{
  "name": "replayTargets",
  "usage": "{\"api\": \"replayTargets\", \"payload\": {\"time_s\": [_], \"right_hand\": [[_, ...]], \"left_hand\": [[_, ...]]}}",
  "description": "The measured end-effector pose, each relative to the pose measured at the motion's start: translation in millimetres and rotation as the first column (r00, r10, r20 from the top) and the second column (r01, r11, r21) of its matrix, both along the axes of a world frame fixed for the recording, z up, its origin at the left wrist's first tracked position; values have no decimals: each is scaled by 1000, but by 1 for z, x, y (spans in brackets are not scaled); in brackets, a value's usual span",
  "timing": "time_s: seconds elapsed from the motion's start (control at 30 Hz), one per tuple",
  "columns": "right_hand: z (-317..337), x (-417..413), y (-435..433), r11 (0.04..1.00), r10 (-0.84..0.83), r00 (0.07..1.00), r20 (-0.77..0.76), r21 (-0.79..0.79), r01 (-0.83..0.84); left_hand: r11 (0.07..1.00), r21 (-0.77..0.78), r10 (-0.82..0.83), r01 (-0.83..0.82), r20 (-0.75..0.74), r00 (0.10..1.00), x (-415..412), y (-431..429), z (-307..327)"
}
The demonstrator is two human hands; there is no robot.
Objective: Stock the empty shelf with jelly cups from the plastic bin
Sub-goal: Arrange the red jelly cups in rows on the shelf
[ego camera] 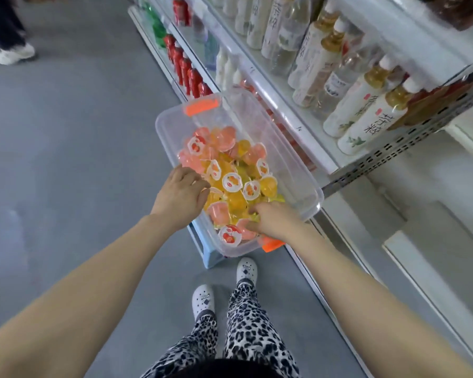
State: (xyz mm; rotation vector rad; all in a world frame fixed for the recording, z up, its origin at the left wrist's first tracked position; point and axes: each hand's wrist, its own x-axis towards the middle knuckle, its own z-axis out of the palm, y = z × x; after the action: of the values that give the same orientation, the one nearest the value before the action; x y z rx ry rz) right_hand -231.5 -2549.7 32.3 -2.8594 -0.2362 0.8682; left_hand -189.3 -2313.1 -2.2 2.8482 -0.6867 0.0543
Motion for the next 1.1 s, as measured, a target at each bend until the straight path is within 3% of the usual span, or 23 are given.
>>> {"api": "replayTargets", "payload": {"time_s": [0.13, 0.27, 0.4, 0.53, 0.7, 0.87, 1.1], "right_hand": [[-21, 18, 20, 981, 49, 977, -209, -172, -86], [-34, 26, 30, 973, 45, 952, -302, -204, -111], [-21, 30, 11, 996, 10, 985, -170, -82, -24], [6, 45, -26, 989, -107, 994, -34, 94, 110], [-8, 50, -48, 998, -66, 901, 430, 23, 62], [-26, 53, -37, 996, 27, 931, 365, -86, 5], [-25, 63, -29, 989, -17, 923, 385, -130, 72]], "left_hand": [[1000, -20, 22, -21, 5, 1000, -2, -1, -1], [999, -35, 20, -19, 12, 1000, -1, -1, -4], [999, 46, 1, -2, 26, 1000, 1, -3, 2], [960, 260, -57, 104, -181, 982, 15, -18, 23], [896, 366, -87, 251, -410, 908, 26, -56, 23], [795, 507, 11, 333, -561, 828, 33, -71, 10], [748, 519, 16, 414, -637, 771, 36, -77, -5]]}}
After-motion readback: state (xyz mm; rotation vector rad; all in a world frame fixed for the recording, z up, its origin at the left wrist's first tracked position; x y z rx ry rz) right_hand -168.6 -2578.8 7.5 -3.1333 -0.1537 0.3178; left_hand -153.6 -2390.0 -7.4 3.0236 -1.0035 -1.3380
